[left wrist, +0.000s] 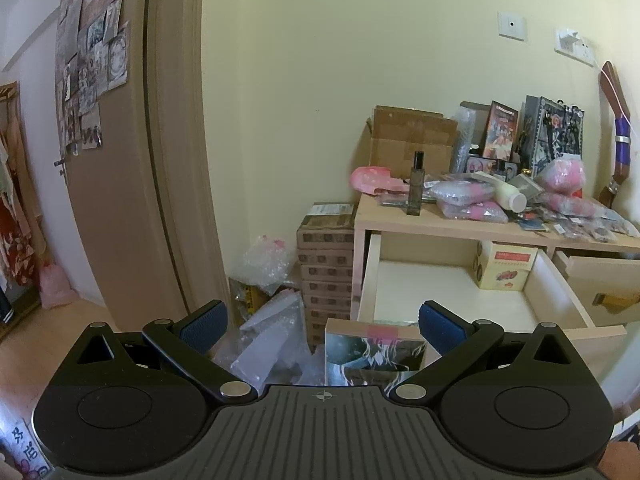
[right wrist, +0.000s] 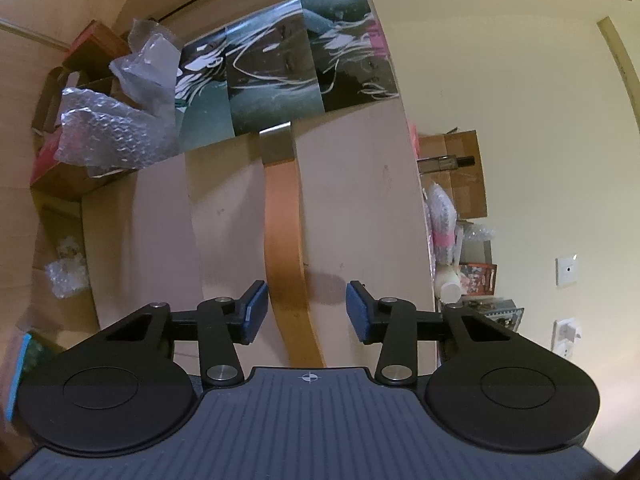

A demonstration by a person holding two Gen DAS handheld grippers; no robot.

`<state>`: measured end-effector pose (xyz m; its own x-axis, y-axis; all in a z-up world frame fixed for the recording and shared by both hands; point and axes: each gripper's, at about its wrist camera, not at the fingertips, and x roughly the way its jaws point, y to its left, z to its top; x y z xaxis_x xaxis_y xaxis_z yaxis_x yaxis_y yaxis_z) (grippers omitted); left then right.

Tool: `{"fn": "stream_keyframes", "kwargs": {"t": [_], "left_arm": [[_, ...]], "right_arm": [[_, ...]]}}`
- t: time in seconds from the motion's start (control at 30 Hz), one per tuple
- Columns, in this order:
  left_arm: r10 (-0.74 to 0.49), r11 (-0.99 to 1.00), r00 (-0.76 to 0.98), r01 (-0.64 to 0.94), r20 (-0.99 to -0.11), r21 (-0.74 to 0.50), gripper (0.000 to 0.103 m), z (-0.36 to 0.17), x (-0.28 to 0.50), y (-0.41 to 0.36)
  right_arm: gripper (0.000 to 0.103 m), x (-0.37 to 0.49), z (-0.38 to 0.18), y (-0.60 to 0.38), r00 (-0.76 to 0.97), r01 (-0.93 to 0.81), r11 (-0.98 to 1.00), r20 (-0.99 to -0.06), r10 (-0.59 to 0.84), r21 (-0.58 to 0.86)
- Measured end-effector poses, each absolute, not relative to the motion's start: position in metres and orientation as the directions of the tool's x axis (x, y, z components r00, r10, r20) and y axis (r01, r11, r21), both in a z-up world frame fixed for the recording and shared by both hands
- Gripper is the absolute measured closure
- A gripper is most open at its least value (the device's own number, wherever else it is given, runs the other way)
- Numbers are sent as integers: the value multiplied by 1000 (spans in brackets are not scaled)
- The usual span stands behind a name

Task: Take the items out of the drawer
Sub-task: 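Close the right gripper around the orange strap handle, then pull the lower drawer open by its handle with the right gripper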

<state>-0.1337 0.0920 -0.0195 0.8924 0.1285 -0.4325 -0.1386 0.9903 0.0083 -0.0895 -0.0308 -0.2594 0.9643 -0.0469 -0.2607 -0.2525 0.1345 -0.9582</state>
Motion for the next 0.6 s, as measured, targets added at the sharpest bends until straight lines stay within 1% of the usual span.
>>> {"fn": "stream_keyframes", "kwargs": {"t": [0.07, 0.1, 0.17, 0.33, 0.6], "left_arm": [[129, 990, 892, -138, -434, 9, 0, -20, -133, 92], [129, 990, 892, -138, -433, 11, 0, -20, -133, 93], [131, 990, 892, -139, -433, 13, 0, -19, -132, 94], [134, 990, 891, -139, -434, 22, 0, -19, -130, 96], [138, 990, 890, -139, -435, 30, 0, -22, -128, 97]], "right_arm": [[68, -89, -262, -30, 964, -255, 122, -262, -44, -959], [74, -89, -263, -31, 962, -263, 121, -270, -45, -957], [80, -87, -264, -31, 956, -282, 120, -289, -47, -952], [81, -87, -268, -31, 960, -271, 115, -277, -42, -956], [81, -84, -266, -30, 960, -266, 166, -277, -45, -950]]}}
